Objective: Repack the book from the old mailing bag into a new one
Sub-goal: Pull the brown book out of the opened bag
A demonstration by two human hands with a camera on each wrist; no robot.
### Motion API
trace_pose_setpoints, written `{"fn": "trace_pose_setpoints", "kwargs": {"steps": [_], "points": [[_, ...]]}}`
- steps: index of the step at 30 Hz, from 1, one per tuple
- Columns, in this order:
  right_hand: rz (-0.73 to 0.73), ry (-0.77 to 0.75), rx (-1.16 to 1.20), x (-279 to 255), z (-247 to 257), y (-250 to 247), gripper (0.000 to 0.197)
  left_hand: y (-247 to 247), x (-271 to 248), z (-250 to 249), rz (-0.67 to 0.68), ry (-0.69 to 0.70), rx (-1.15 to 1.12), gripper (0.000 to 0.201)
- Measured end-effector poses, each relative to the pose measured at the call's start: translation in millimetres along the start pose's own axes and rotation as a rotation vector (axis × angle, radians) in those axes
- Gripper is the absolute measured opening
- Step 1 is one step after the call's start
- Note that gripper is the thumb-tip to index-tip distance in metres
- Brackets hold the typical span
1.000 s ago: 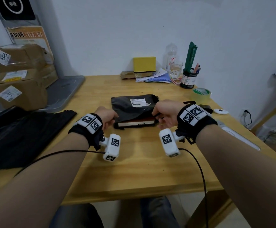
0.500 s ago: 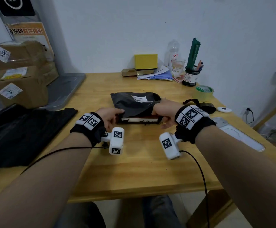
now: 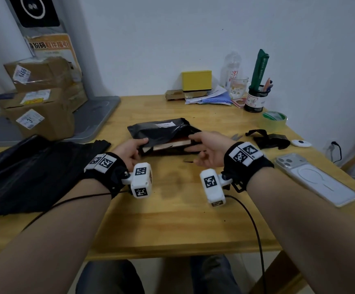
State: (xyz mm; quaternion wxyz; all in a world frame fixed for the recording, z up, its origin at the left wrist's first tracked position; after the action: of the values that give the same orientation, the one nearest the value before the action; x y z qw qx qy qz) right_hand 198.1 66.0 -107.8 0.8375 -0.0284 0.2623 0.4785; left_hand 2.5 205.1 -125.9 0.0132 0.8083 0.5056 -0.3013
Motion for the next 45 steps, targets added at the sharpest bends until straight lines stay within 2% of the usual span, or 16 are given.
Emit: {"fn": "trace_pose_setpoints", "kwargs": {"steps": [2, 5, 10, 13, 21, 25, 27, 31, 35, 38, 42, 45], "points": [[0.023, 0.011, 0.08, 5, -3, 3, 0.032, 1, 6, 6, 0.022, -0.008, -0.036, 0.032], [0.043, 0.017, 0.119, 14, -8, 2, 0.038, 5, 15, 9, 0.081, -0.029, -0.079, 0.027], [0.045, 0.019, 0.222, 38, -18, 5, 0.025, 14, 26, 6, 0.119, -0.027, -0.051, 0.026], [0.032, 0.024, 0.282, 53, -17, 3, 0.021, 17, 40, 1, 0.091, -0.013, -0.066, 0.029], [0.099, -0.036, 0.504, 78, -6, -1, 0.017, 13, 72, -28, -0.063, 0.158, -0.204, 0.028], [0.131, -0.094, 0.546, 80, 4, -2, 0.01, 12, 89, -37, -0.028, 0.207, -0.294, 0.021], [0.139, -0.116, 0.553, 82, 6, -3, 0.014, 11, 93, -42, -0.051, 0.264, -0.289, 0.019], [0.152, -0.143, 0.591, 87, 7, -6, 0.031, 1, 97, -49, -0.13, 0.371, -0.271, 0.032], [0.162, -0.159, 0.613, 81, 9, -8, 0.013, -6, 99, -46, -0.175, 0.374, -0.291, 0.036], [0.13, -0.154, 0.635, 78, 8, -11, 0.015, -18, 99, -43, -0.277, 0.361, -0.3, 0.036], [0.112, -0.182, 0.607, 75, 11, -16, 0.015, -24, 97, -42, -0.301, 0.367, -0.361, 0.021], [0.133, -0.186, 0.57, 75, 11, -16, 0.016, -34, 96, -40, -0.338, 0.361, -0.426, 0.021]]}}
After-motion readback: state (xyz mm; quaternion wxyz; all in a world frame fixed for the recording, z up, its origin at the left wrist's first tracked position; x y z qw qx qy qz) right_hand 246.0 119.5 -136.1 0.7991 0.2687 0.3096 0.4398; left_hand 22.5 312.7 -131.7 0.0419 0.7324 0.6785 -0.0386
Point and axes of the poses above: each hand's wrist, its own x-axis towards the middle knuckle, its own y-axis out of the palm, z = x × y, the point moved 9 cm from there along x, towards the middle knuckle, and after that the axes turned 13 degrees about x, right-handed, at the moved point
